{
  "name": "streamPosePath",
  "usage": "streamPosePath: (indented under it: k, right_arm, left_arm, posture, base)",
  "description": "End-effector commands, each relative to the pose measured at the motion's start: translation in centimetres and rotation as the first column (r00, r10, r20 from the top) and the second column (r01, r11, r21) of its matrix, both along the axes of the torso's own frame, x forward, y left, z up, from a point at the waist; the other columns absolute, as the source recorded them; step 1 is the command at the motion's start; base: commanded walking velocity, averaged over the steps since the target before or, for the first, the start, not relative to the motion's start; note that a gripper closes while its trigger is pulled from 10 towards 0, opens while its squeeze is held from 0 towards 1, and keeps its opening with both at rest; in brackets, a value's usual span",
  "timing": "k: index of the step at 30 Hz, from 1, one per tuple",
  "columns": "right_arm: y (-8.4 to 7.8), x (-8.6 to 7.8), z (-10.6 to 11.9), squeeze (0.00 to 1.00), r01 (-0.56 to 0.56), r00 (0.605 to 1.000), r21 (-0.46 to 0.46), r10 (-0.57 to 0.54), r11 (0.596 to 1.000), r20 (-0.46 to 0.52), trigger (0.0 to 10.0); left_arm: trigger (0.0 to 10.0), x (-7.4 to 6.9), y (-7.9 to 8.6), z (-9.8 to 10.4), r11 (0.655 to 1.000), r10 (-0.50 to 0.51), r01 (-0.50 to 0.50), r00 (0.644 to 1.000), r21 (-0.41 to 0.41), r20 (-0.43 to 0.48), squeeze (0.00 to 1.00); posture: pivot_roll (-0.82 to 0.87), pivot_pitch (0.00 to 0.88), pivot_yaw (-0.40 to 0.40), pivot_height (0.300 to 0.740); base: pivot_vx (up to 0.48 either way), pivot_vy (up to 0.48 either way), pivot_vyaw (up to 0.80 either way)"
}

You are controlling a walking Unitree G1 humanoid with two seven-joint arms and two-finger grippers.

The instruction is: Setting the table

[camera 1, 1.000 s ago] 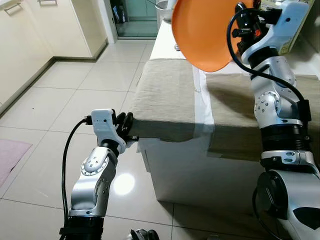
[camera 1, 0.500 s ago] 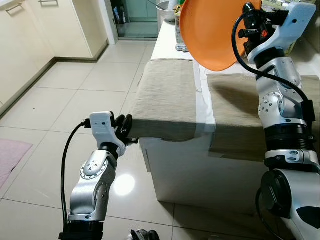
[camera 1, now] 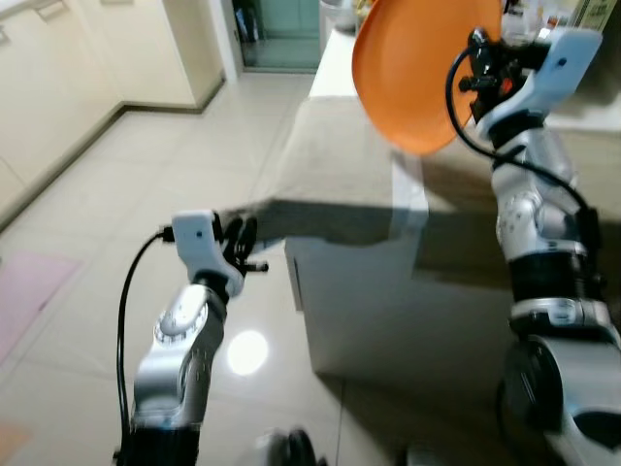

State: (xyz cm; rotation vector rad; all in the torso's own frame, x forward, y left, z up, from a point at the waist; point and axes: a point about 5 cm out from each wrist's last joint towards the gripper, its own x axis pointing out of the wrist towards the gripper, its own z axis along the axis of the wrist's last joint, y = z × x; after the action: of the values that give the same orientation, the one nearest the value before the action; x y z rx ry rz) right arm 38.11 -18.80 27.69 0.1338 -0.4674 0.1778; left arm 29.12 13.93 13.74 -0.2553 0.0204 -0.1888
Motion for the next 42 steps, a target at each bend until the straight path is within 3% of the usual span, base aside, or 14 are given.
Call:
streamPosePath:
  k: [1,42]
  right_arm:
    - [1.2,-0.1,1.5,0.00,-0.036,0.997,-0.004,0.036,0.999,0.066,0.0]
    - [1.1,0.0,0.7,0.00,-0.034,0.999,-0.018,0.035,0.999,0.038,0.0]
  left_arm:
    - [10.0,-0.3,0.7,0.0,1.000,0.023,-0.023,1.000,0.006,0.000,0.00]
    - [10.0,0.6,0.4,1.2,1.000,0.001,-0.001,0.999,-0.005,0.044,0.00]
  posture:
    - [-0.26,0.000,0.135,0.740]
    - [-0.26,0.000,0.131,0.740]
  base:
    - [0.000,0.000,0.00]
    - [0.000,0.000,0.00]
